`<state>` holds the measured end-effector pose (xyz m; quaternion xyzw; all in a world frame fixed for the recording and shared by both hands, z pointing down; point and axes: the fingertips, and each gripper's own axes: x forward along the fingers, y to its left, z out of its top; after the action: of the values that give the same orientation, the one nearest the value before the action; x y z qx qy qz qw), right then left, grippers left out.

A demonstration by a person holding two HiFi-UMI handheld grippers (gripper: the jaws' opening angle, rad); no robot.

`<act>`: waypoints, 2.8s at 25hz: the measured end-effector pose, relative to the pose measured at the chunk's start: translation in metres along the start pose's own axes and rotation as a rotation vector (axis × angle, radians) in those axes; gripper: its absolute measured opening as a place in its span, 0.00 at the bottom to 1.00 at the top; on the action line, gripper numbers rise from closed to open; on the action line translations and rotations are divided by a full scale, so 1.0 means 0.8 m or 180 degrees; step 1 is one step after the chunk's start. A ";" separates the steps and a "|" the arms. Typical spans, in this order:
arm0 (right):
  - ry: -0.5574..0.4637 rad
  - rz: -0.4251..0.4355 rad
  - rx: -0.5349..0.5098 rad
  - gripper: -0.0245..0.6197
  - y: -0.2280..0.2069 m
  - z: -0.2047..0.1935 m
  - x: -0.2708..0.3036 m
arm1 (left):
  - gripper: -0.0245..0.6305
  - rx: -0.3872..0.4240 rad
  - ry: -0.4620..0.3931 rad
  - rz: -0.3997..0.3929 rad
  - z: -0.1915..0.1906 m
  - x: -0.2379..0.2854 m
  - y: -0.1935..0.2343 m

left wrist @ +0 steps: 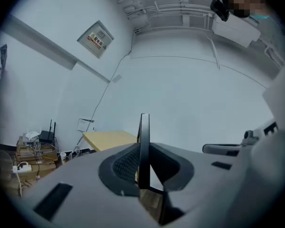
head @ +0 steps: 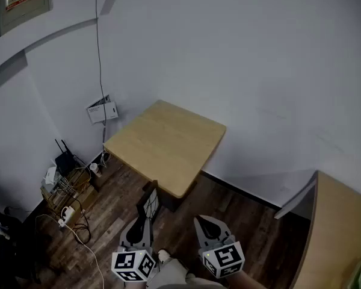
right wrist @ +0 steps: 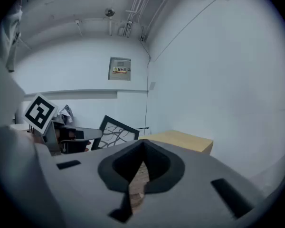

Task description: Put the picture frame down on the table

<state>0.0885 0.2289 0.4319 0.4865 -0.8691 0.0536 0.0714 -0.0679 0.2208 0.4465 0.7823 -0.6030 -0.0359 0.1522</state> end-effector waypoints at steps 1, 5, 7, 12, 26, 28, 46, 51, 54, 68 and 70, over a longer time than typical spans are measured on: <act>0.0003 0.0014 -0.0010 0.04 0.003 -0.001 -0.005 | 0.12 -0.0001 -0.0003 -0.0007 -0.001 -0.005 -0.003; 0.0013 0.0039 -0.0034 0.04 0.014 -0.004 -0.023 | 0.12 -0.0008 0.0000 -0.0031 -0.004 -0.023 -0.013; 0.0010 0.0046 -0.0041 0.04 0.018 -0.004 -0.031 | 0.12 -0.0013 0.0001 -0.0041 -0.005 -0.031 -0.017; 0.0000 0.0107 -0.0053 0.04 0.027 -0.008 -0.047 | 0.12 -0.0023 -0.0010 -0.0036 -0.010 -0.046 -0.027; 0.0003 0.0214 0.0129 0.04 0.003 -0.016 -0.025 | 0.12 -0.0127 -0.0043 0.0036 -0.015 -0.008 -0.018; 0.0032 0.0216 0.0104 0.04 -0.006 -0.017 -0.014 | 0.12 -0.0136 -0.0037 0.0046 -0.014 0.009 -0.014; -0.0038 0.0068 0.0147 0.04 -0.093 0.037 0.167 | 0.13 -0.0055 0.0043 -0.0046 0.037 0.192 0.050; -0.0025 0.0062 0.0098 0.04 -0.103 0.056 0.218 | 0.12 -0.0057 0.0070 -0.0094 0.052 0.235 0.073; -0.0023 0.0042 0.0077 0.04 -0.106 0.062 0.247 | 0.12 -0.0064 0.0068 -0.0141 0.061 0.257 0.088; 0.0012 -0.0123 0.0040 0.04 -0.118 0.063 0.347 | 0.12 -0.0125 0.0139 -0.0275 0.066 0.341 0.150; 0.0054 -0.0064 0.0054 0.04 -0.117 0.061 0.357 | 0.13 -0.0142 0.0170 -0.0267 0.063 0.347 0.157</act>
<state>0.0173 -0.0670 0.4362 0.4954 -0.8630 0.0643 0.0752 -0.1221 -0.0824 0.4693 0.8039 -0.5645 -0.0349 0.1840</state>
